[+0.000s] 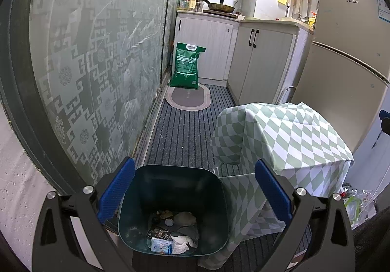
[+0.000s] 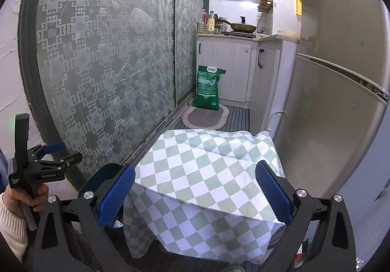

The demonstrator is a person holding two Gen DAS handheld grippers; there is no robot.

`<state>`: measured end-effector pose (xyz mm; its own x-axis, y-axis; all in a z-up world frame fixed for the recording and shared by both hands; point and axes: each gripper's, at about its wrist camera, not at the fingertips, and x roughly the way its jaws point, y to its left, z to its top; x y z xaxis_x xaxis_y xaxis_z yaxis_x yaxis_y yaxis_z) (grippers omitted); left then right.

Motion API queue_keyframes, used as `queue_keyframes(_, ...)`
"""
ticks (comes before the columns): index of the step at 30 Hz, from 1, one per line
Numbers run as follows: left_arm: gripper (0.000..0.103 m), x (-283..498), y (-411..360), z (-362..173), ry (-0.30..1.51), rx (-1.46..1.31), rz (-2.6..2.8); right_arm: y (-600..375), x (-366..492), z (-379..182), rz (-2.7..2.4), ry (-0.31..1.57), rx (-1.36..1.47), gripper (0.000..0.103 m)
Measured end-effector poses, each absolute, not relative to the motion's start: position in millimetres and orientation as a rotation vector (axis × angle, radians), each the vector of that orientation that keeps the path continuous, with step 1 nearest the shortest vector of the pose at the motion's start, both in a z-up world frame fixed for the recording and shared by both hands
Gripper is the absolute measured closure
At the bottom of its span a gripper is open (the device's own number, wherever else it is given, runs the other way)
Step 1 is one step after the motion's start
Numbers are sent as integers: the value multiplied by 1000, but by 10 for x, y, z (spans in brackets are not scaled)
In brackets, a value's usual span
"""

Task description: Collect trash

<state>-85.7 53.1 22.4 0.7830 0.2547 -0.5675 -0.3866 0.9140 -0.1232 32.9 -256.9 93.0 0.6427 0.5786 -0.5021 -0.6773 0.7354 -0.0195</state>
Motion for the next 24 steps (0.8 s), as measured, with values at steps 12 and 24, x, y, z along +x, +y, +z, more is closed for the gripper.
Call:
queue_keyframes(12,3,-857,525,225,575,-245,343,-2564,324,929,721,495,-214,3)
queue_keyframes(24,3,-855,521,227,577,-242,339,-2565,323,931,722,495,-214,3)
